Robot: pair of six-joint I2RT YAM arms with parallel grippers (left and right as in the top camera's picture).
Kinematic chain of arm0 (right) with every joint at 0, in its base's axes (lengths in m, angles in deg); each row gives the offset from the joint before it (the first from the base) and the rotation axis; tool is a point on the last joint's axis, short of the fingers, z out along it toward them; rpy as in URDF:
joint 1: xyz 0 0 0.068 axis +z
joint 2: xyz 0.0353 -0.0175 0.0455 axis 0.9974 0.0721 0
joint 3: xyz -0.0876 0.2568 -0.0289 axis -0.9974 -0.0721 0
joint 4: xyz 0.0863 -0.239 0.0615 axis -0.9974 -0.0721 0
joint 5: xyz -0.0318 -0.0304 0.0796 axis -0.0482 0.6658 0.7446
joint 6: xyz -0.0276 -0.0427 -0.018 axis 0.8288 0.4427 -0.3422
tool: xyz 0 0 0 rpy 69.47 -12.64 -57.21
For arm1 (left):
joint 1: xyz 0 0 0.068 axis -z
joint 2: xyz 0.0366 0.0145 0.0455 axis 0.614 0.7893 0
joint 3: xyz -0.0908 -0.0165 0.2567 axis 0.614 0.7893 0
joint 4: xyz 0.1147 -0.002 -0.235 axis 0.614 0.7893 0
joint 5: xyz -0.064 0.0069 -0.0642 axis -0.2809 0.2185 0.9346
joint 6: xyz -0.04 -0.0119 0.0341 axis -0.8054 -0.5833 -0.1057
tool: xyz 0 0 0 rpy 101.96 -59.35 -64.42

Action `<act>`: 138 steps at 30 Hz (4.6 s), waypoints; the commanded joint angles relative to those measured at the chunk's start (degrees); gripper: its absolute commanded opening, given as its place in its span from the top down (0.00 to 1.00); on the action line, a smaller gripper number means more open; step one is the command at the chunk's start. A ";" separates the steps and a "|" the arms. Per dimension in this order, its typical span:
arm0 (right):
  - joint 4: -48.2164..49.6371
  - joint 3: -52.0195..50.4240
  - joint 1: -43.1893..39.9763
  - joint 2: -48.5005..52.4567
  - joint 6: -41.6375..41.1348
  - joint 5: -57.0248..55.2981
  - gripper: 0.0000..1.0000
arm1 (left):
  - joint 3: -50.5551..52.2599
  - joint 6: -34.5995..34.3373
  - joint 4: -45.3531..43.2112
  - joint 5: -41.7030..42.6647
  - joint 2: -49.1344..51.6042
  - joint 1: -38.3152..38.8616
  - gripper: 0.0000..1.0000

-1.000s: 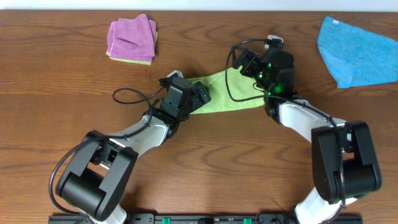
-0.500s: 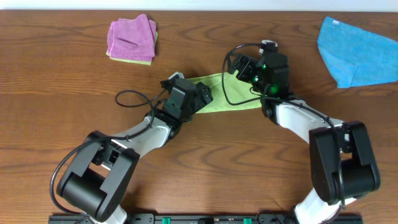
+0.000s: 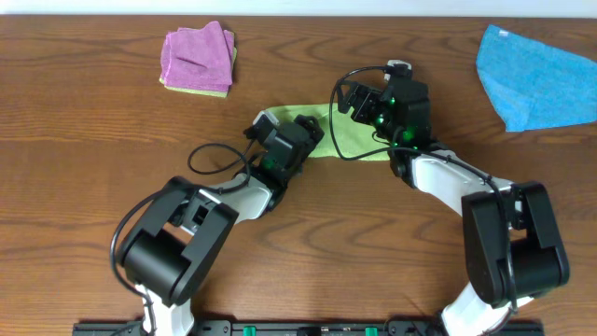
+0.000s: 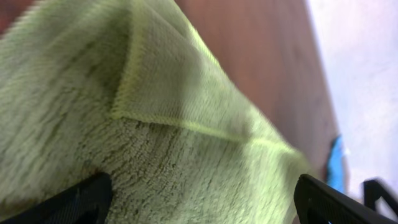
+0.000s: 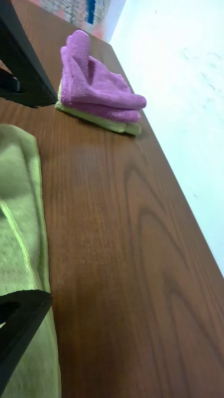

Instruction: Fold the cloth

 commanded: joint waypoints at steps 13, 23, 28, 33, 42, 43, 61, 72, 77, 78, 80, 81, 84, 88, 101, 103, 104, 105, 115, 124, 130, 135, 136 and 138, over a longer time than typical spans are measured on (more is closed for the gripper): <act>-18.62 0.83 0.17 -1.22 5.53 14.03 0.82 | 0.33 1.20 -4.24 1.22 2.80 -1.01 0.05; -31.91 0.81 0.17 -1.20 17.44 7.34 0.99 | 0.33 4.37 -4.20 15.02 -2.89 -3.37 0.05; -34.99 0.81 0.17 -1.20 20.79 3.48 0.99 | 0.33 5.44 4.76 21.99 -9.07 -4.33 0.05; -36.52 0.81 0.42 -1.20 21.35 3.89 0.99 | 0.33 6.95 12.90 14.73 -12.26 -4.35 0.05; -45.31 0.81 3.56 -1.20 25.03 5.70 0.99 | 0.33 8.31 12.28 11.37 -9.88 -3.39 0.05; -45.07 0.81 3.82 -1.20 25.00 5.70 0.99 | 0.33 8.37 11.91 10.82 -9.66 -3.41 0.05; -33.38 4.83 4.24 -0.20 27.98 6.82 0.99 | -6.27 22.67 9.99 13.53 -3.30 -5.57 0.05; -27.19 6.27 4.17 8.55 32.72 -3.32 0.99 | -9.94 23.17 11.32 13.88 -2.45 -5.75 0.05; -26.97 6.25 4.11 11.37 32.74 -4.90 0.99 | -9.94 22.95 12.52 9.75 -2.45 -5.77 0.05; -26.95 6.27 3.93 11.37 32.72 -4.90 0.99 | -9.94 22.97 12.74 8.02 -2.45 -5.90 0.05; -26.86 6.27 3.48 11.32 32.72 -4.83 0.99 | -9.94 22.97 12.98 5.86 -2.45 -6.80 0.05; -27.08 6.27 3.28 11.32 32.74 -4.83 0.99 | -9.94 22.97 12.98 5.88 -2.45 -7.45 0.05; -31.61 6.27 3.10 11.32 32.74 -4.57 0.99 | -9.94 22.97 13.16 5.99 -2.45 -9.27 0.05; -43.08 6.25 4.28 11.32 32.74 -1.57 0.99 | -9.94 22.99 13.42 5.86 -2.45 -9.84 0.05; -55.78 6.25 11.85 10.29 28.17 3.76 0.99 | -9.94 22.84 14.16 7.96 -2.89 -9.99 0.05; -56.94 6.25 11.72 9.22 27.12 2.89 0.98 | -9.94 22.84 15.41 7.87 -3.85 -10.82 0.05; -56.98 6.25 11.54 8.68 27.15 2.86 0.98 | -9.94 23.06 16.09 7.91 -4.42 -11.34 0.05; -56.98 6.25 11.30 7.76 27.19 2.75 0.98 | -9.94 23.71 17.35 7.89 -5.29 -12.13 0.05; -64.96 6.21 11.15 3.21 31.82 -2.12 0.98 | -9.94 26.32 26.91 8.70 -12.07 -16.85 0.05; -61.72 6.25 11.15 -5.79 31.21 -1.09 0.98 | -9.94 25.94 36.61 21.70 -16.28 -16.96 0.05; -63.52 6.25 11.15 -15.96 27.30 0.33 0.07 | -9.94 18.23 45.48 31.39 -20.94 -16.28 0.05; -67.34 6.21 11.15 -19.34 22.47 -3.28 0.05 | -9.92 18.36 52.09 31.28 -20.11 -11.76 0.05; -68.35 6.21 11.15 -19.34 22.14 -3.93 0.06 | -9.92 19.43 52.94 29.31 -20.02 -10.56 0.05; -70.07 6.08 10.93 -19.32 22.16 -4.00 0.09 | -9.92 20.26 53.62 26.93 -20.00 -8.35 0.05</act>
